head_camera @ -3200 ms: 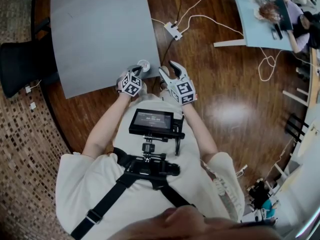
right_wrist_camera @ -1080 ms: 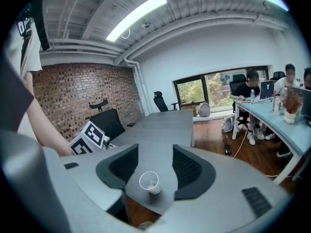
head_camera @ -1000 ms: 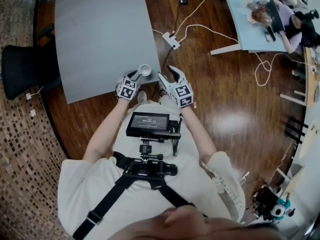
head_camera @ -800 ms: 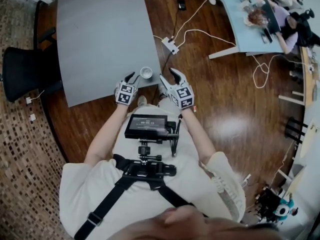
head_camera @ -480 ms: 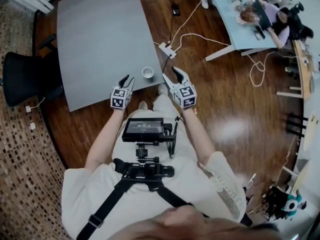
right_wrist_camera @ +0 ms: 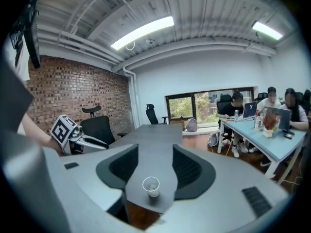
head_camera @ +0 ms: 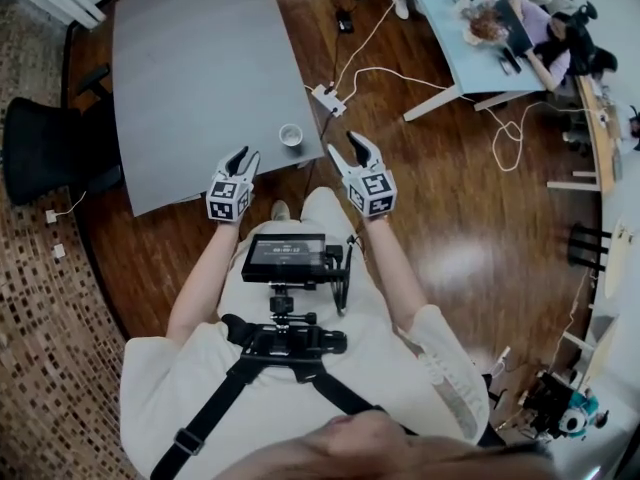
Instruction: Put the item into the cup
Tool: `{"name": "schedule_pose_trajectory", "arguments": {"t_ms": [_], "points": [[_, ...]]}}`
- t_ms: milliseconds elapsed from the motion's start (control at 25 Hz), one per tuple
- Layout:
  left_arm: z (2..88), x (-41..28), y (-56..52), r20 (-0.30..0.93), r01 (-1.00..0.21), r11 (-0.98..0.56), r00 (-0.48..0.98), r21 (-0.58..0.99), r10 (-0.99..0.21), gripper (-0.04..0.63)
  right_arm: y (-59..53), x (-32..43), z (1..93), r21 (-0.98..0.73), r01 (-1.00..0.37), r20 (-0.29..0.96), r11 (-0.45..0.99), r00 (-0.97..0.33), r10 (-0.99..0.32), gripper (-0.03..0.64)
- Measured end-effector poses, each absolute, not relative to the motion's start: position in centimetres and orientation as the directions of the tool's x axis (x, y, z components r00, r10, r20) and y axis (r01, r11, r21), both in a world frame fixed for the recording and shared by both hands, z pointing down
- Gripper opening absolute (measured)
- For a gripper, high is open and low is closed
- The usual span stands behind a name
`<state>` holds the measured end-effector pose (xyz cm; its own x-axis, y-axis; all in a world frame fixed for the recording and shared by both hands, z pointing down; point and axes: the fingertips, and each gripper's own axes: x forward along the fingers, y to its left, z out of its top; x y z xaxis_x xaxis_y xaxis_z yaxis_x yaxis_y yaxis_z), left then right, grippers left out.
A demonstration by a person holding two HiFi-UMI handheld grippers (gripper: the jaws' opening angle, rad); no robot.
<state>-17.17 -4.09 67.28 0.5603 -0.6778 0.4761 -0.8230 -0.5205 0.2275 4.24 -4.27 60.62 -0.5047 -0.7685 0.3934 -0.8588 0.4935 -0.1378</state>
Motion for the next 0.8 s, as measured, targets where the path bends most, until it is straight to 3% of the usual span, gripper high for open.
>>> {"name": "schedule_pose_trajectory", "arguments": {"t_ms": [480,800], "points": [[64.8,-12.7,-0.7,0.443,-0.869,-0.430,0.494,0.243,-0.748,0.121,-1.6,10.3,59.4,-0.089,-0.859,0.313,0.505,-0.505,-0.804,0.235],[64.1,-10.7,3.5,0.437,-0.908,-0.342,0.416,0.241,-0.798,0.121,0.8,13.2,60.7,-0.104,-0.831,0.324,0.546,-0.547,-0.772,0.235]]}}
